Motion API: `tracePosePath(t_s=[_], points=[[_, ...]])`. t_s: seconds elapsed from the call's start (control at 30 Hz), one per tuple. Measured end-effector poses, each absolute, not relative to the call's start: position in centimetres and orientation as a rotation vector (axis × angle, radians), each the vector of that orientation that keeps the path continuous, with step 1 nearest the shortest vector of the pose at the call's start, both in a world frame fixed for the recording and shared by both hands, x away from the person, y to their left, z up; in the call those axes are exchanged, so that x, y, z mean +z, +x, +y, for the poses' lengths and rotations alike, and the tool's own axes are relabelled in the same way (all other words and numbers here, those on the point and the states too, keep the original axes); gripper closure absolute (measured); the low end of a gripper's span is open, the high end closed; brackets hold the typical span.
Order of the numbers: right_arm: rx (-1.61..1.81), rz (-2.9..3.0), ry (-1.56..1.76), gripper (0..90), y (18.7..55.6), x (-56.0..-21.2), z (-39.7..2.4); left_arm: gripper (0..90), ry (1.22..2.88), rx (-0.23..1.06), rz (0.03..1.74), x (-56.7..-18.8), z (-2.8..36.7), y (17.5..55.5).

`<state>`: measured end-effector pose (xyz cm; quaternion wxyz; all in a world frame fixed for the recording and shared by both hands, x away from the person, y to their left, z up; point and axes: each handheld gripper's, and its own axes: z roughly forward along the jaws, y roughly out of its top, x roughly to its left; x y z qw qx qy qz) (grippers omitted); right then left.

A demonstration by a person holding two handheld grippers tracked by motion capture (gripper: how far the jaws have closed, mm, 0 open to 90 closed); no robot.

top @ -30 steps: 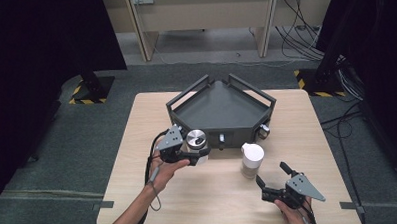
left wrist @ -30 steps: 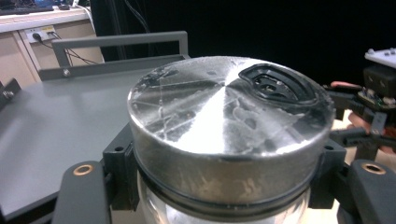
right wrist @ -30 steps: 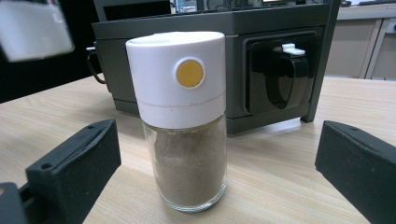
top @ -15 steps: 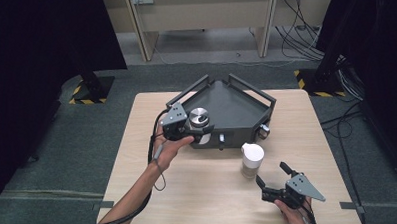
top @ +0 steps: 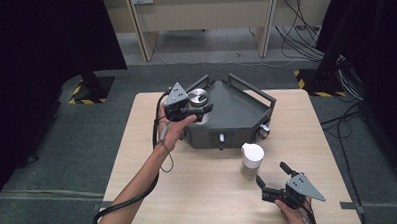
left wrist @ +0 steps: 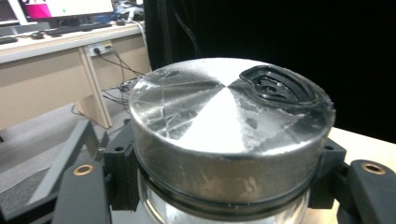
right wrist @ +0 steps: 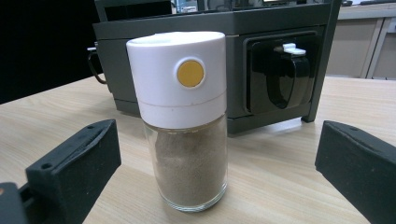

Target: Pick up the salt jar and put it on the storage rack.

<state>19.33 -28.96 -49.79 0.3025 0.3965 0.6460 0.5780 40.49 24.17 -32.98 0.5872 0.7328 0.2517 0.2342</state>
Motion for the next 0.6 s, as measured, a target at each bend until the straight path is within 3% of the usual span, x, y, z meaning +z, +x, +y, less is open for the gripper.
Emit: tracePosePath(t_s=[0.6], points=[[1.536, 1.712, 1.054, 0.2, 19.4, -49.8, -29.0, 30.7, 1.656, 0.584, 0.701, -35.8, 23.6, 43.1]])
